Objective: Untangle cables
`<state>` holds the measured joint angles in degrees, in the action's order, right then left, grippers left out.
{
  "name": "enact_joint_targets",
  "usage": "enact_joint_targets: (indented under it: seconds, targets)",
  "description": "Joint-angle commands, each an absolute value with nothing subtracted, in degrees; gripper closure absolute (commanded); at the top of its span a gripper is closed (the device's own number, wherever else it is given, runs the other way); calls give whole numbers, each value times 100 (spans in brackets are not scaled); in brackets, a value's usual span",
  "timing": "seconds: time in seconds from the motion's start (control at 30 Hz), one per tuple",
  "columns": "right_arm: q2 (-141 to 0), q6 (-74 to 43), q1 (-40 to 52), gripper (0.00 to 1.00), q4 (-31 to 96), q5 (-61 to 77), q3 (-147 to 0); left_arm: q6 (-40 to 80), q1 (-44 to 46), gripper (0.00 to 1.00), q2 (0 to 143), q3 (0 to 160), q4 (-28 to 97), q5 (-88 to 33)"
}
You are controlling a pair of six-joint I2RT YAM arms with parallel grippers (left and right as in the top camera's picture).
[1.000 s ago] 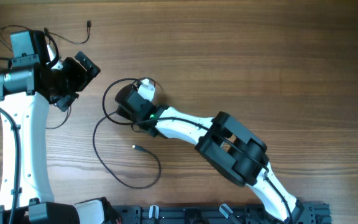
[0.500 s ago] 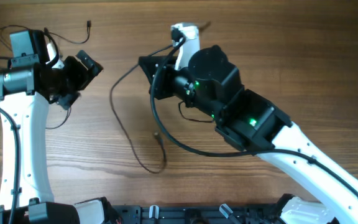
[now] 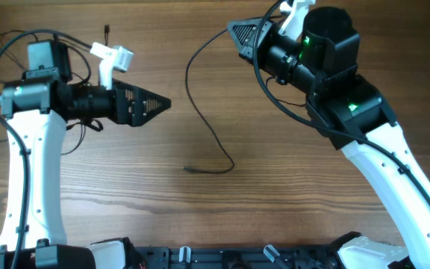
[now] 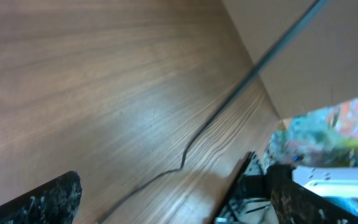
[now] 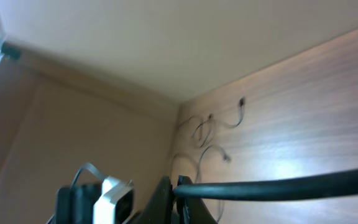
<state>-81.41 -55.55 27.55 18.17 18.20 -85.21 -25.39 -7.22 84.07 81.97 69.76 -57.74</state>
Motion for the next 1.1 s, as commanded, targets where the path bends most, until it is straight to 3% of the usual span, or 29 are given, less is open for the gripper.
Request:
enact_joint_targets:
  seconds: [0.0,0.1,0.3,0.43,0.5,0.53,0.6,0.67,0.87,0.97,1.07]
  targets:
    - [-8025,-5876,2751,96,1712,2600,-8517,-2958,-224,0,8348,8171,6652,-5706]
    - [-8025,-6121,2751,96,1575,2751,-8517,-2958,23,3,8348,8171,6598,-5671]
    - [-8025,-6296,2751,96,1391,3059,-8517,-2888,180,33,8348,8171,6598,-5699]
    - [-8025,-6289,2751,96,2093,2939,-8514,-2783,180,34,8348,8171,6530,-6031]
    - [-8025,-6287,2751,96,2167,2941,-8514,-2781,176,47,8348,8171,6473,-6106]
    - [-8025,-6300,2751,96,2152,2939,-8514,-2777,176,61,8348,8171,6477,-6106]
    - [-8025,-6320,2746,96,2036,2895,-8514,-2762,176,68,8348,8171,6499,-6104]
    - [-8025,-6405,2746,96,1992,2891,-8514,-2633,176,82,8348,8171,6490,-6104]
    - [-8025,-6453,2744,96,2018,2379,-8514,-2633,176,80,8348,8171,6539,-6104]
    - [-8025,-6466,2724,96,2012,2152,-8514,-2635,176,68,8348,8171,6539,-6101]
    - [-8025,-6469,2659,96,2003,2147,-8514,-2633,176,68,8348,8171,6539,-6104]
